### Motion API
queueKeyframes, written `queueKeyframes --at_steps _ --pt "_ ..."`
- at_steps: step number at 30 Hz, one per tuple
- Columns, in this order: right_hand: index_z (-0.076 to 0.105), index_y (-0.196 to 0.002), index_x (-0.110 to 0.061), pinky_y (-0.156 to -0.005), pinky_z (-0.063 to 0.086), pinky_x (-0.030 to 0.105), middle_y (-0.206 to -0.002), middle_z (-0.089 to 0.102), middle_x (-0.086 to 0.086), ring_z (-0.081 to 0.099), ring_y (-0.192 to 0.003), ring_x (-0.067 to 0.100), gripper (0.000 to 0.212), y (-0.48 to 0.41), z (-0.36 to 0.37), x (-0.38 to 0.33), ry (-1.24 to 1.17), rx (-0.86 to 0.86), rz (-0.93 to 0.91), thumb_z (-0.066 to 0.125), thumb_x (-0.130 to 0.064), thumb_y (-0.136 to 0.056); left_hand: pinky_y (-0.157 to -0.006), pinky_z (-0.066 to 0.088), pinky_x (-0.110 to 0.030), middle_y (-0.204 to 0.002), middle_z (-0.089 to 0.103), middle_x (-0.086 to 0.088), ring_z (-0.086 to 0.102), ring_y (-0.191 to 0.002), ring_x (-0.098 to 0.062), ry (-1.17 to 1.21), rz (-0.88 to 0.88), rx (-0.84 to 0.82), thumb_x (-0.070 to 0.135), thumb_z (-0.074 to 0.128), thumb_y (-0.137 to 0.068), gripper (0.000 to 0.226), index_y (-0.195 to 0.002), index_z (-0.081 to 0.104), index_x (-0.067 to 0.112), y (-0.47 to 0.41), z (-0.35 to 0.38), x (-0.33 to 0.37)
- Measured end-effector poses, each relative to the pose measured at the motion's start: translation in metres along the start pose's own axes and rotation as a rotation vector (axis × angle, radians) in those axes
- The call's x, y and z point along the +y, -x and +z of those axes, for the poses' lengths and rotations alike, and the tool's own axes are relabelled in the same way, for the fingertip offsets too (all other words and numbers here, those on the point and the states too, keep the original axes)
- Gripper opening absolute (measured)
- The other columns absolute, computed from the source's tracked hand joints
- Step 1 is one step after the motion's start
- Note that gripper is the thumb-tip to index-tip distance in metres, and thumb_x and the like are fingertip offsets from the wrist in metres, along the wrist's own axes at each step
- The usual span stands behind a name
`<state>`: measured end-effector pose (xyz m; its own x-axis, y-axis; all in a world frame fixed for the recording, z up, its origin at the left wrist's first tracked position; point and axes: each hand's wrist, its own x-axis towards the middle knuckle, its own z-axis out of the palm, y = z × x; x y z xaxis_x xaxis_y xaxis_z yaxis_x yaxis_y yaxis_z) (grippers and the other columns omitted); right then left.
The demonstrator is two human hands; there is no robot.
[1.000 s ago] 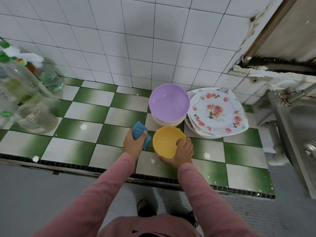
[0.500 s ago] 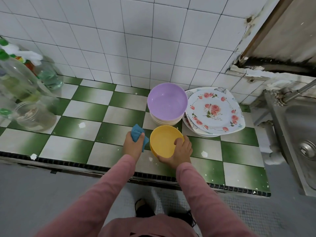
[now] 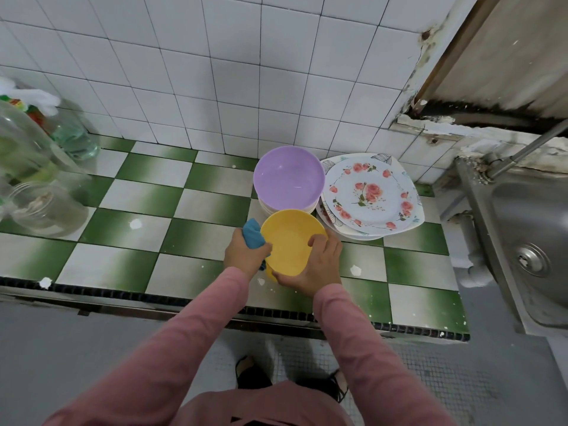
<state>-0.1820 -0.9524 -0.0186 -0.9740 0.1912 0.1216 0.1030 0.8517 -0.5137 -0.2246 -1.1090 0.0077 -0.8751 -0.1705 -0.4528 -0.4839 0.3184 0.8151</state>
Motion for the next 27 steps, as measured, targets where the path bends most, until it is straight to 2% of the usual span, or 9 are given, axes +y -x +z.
queueKeyframes --at_steps 3,7,9,12,14,17,19,21,27 --pt "0.034 -0.107 -0.018 -0.092 0.046 0.05 -0.129 0.048 0.028 0.048 -0.118 0.046 0.1 -0.002 -0.004 -0.002 0.092 0.024 -0.055 0.076 -0.078 -0.039 -0.059 0.041 -0.025 -0.09 0.056 0.001 0.053 -0.073 -0.01 0.002 -0.004 0.022 0.012 0.07 -0.081 0.034 -0.107 0.05 0.019 -0.001 -0.003 0.003" --pt "0.03 -0.117 -0.021 -0.1 0.041 0.049 -0.139 0.04 0.027 0.039 -0.127 0.044 0.11 -0.003 -0.01 -0.006 0.083 -0.044 -0.061 0.083 -0.075 -0.038 -0.077 0.047 -0.033 -0.097 0.059 -0.003 0.057 -0.088 -0.024 -0.054 0.004 0.013 0.012 0.07 -0.081 0.033 -0.108 0.053 0.018 -0.003 -0.005 0.006" --pt "0.028 -0.13 -0.019 -0.107 0.033 0.043 -0.142 0.034 0.02 0.032 -0.13 0.033 0.111 -0.003 -0.015 -0.005 -0.12 -0.064 0.015 0.089 -0.064 -0.049 -0.079 0.048 -0.034 -0.096 0.059 -0.002 0.057 -0.089 -0.024 -0.073 0.006 0.014 0.012 0.07 -0.08 0.031 -0.106 0.053 0.019 -0.003 -0.006 0.006" --pt "0.026 -0.148 -0.011 -0.111 0.034 0.036 -0.146 0.029 0.008 0.033 -0.131 0.021 0.1 -0.007 -0.023 0.0 -0.517 -0.082 0.341 0.083 -0.049 -0.074 -0.081 0.049 -0.035 -0.095 0.06 -0.002 0.058 -0.089 -0.025 -0.097 0.008 0.014 0.013 0.069 -0.08 0.03 -0.103 0.053 0.021 -0.005 -0.01 0.006" --pt "0.028 -0.147 -0.014 -0.1 0.048 0.038 -0.145 0.04 0.011 0.048 -0.126 0.028 0.076 -0.009 -0.027 0.009 -0.547 -0.239 0.51 0.07 -0.04 -0.089 -0.081 0.049 -0.035 -0.095 0.06 -0.002 0.058 -0.09 -0.025 -0.097 0.011 0.012 0.012 0.069 -0.079 0.03 -0.103 0.053 0.021 -0.006 -0.012 0.007" --pt "0.029 -0.146 -0.02 -0.057 0.054 0.027 -0.123 0.059 0.016 0.066 -0.081 0.03 0.045 -0.006 -0.034 0.01 -0.604 -0.493 0.66 0.041 -0.019 -0.102 -0.079 0.048 -0.034 -0.095 0.059 -0.003 0.057 -0.089 -0.025 -0.116 0.044 -0.03 0.012 0.068 -0.081 0.029 -0.103 0.052 0.019 -0.007 -0.011 0.011" --pt "0.029 -0.144 -0.021 -0.055 0.054 0.032 -0.104 0.062 0.017 0.062 -0.06 0.025 0.044 -0.006 -0.037 0.01 -0.694 -0.482 0.702 0.032 -0.012 -0.102 -0.079 0.047 -0.034 -0.1 0.06 -0.004 0.057 -0.091 -0.024 -0.109 0.061 -0.069 0.012 0.069 -0.082 0.03 -0.105 0.052 0.018 -0.006 -0.01 0.014" --pt "0.031 -0.143 -0.019 -0.054 0.054 0.033 -0.093 0.062 0.017 0.059 -0.055 0.024 0.043 -0.006 -0.04 0.01 -0.725 -0.431 0.72 0.03 -0.008 -0.101 -0.08 0.045 -0.034 -0.103 0.059 -0.004 0.056 -0.094 -0.023 -0.102 0.076 -0.096 0.016 0.072 -0.084 0.032 -0.107 0.051 0.018 -0.005 -0.009 0.015" --pt "0.032 -0.143 -0.021 -0.05 0.052 0.03 -0.098 0.063 0.019 0.062 -0.057 0.027 0.044 -0.003 -0.055 0.028 -0.687 -0.248 0.722 0.03 -0.008 -0.1 -0.077 0.044 -0.031 -0.103 0.056 -0.001 0.054 -0.094 -0.02 -0.076 0.123 -0.046 0.019 0.073 -0.085 0.035 -0.111 0.05 0.019 0.0 -0.007 0.013"
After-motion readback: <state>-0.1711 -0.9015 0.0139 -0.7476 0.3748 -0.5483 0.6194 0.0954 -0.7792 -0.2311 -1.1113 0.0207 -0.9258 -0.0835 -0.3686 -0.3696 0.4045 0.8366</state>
